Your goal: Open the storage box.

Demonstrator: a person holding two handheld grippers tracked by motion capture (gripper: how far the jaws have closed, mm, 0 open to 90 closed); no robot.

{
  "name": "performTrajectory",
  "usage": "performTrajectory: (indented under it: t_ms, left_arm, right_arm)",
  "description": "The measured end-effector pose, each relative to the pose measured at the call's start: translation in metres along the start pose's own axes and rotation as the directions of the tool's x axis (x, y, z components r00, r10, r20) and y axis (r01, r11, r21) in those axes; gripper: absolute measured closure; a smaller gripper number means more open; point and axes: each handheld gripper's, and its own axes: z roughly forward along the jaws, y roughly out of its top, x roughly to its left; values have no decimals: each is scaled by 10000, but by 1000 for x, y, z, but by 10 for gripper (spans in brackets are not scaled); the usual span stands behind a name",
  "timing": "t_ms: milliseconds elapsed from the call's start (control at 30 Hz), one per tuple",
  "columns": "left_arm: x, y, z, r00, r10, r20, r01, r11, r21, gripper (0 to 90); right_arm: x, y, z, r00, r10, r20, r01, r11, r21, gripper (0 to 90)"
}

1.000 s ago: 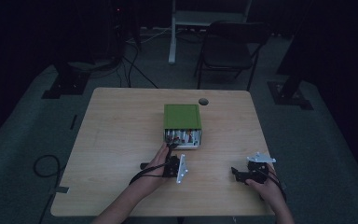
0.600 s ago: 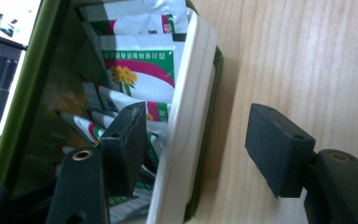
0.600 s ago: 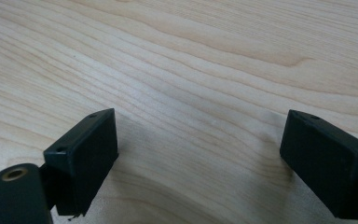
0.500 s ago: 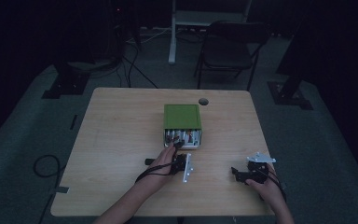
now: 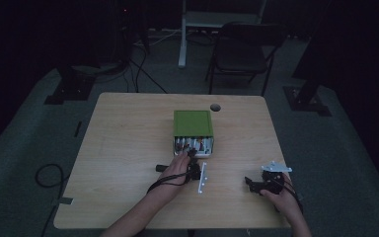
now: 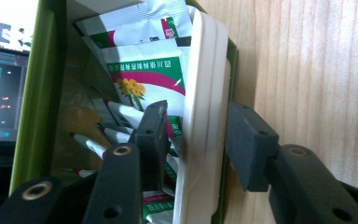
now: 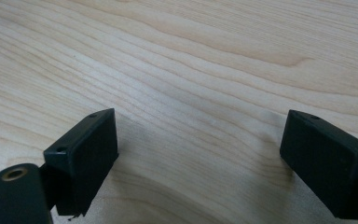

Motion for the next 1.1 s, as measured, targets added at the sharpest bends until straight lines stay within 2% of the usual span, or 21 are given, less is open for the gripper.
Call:
performTrajectory:
  t_ms: [100, 267, 400, 567, 700, 867, 1100]
  left_arm:
    - [-1, 0, 2, 9999, 146, 20, -147, 9999, 46, 606]
    - [-1, 0, 6, 9999, 135, -58, -134, 9997, 226, 606]
    - [0, 0, 8, 9996, 244, -146, -238, 9991, 349, 643]
    - [-2, 4, 9, 9972, 702, -275, -685, 9960, 571, 669]
    - [-3, 5, 9, 9976, 684, -145, -673, 9955, 672, 725]
    - [0, 7, 9, 9982, 591, 63, -594, 9953, 761, 731]
    - [0, 9, 6, 9976, 671, 170, -684, 9940, 851, 733]
  right_arm:
    - [0, 0, 0, 10000, -2, -1, 2, 10000, -1, 108]
    - [0, 0, 0, 10000, -1, -1, 1, 10000, 0, 108]
    - [0, 0, 0, 10000, -5, -1, 5, 10000, -3, 108]
    - [0, 0, 0, 10000, -2, 0, 2, 10000, -1, 108]
    - [0, 0, 0, 10000, 0, -1, 0, 10000, -1, 108]
    - [0, 0, 0, 10000, -1, 0, 1, 10000, -2, 108]
    - [0, 0, 0, 10000, -3, 0, 3, 10000, -1, 108]
